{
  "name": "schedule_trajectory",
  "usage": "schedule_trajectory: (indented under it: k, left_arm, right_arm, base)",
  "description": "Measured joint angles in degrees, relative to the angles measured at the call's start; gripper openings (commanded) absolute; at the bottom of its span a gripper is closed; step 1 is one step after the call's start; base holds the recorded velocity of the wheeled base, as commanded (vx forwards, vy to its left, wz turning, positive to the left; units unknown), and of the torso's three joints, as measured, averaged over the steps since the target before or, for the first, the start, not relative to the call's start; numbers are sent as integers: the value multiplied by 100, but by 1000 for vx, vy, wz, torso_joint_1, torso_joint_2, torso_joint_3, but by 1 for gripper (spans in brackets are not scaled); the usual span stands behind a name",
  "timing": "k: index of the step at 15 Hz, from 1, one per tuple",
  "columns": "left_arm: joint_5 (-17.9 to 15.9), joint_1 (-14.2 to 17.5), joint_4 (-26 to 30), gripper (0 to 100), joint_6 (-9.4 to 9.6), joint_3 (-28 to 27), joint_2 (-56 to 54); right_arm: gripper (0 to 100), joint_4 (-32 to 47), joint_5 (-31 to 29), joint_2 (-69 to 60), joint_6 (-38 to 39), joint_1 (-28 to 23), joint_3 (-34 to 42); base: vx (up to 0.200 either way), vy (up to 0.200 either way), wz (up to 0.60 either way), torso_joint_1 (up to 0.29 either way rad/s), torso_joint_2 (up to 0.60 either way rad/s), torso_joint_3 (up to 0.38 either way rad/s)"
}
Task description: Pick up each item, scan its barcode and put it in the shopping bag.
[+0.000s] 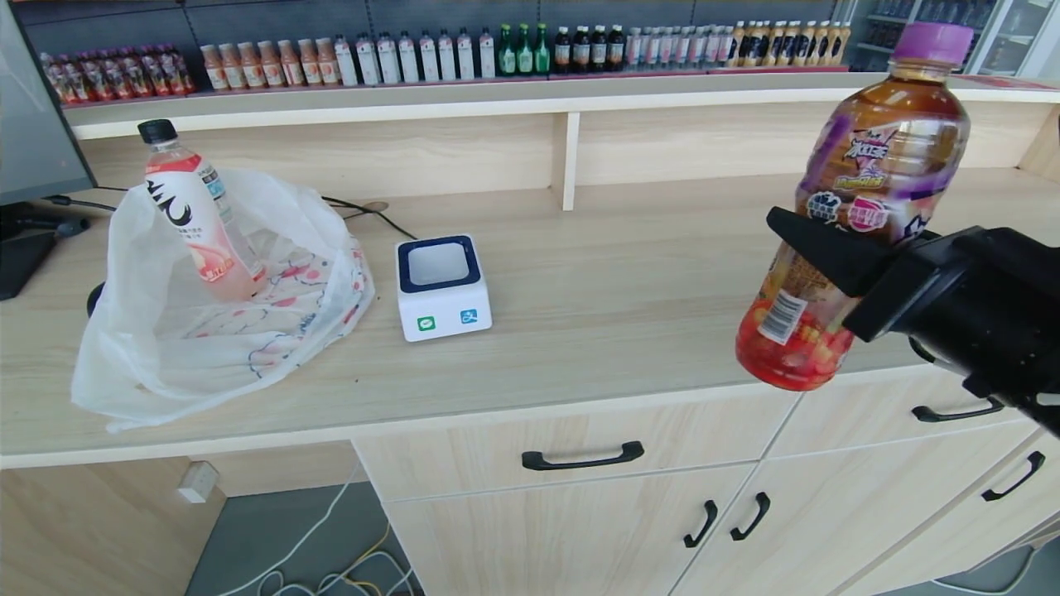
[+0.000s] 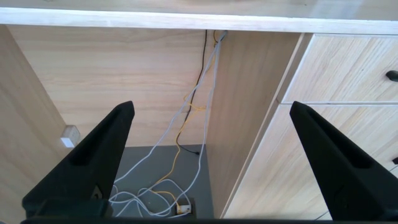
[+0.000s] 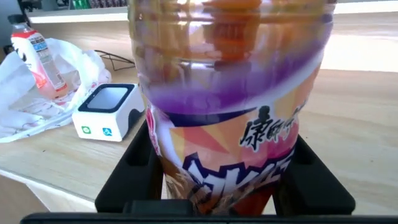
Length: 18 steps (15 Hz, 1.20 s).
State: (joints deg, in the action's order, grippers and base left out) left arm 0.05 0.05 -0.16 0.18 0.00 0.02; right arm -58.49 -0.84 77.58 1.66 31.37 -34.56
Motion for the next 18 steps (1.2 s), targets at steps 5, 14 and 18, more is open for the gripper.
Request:
schedule_trajectory:
  k: [5,14,18]
  left_arm:
    - [2,2,0,100,0,0,0]
    - [2,2,2,100,0,0,0]
    - [2,5,0,100,0,0,0]
  right_arm:
    - [0,-16,1623,80,1123,-419,-99]
    - [0,-602,2873,1285,2388,-199,-1224]
    - [0,-607,3576,1541,2670,280,-1554]
  base:
    - [0,0,0,0,0,0]
    - [0,0,0,0,0,0]
    - [0,0,0,0,0,0]
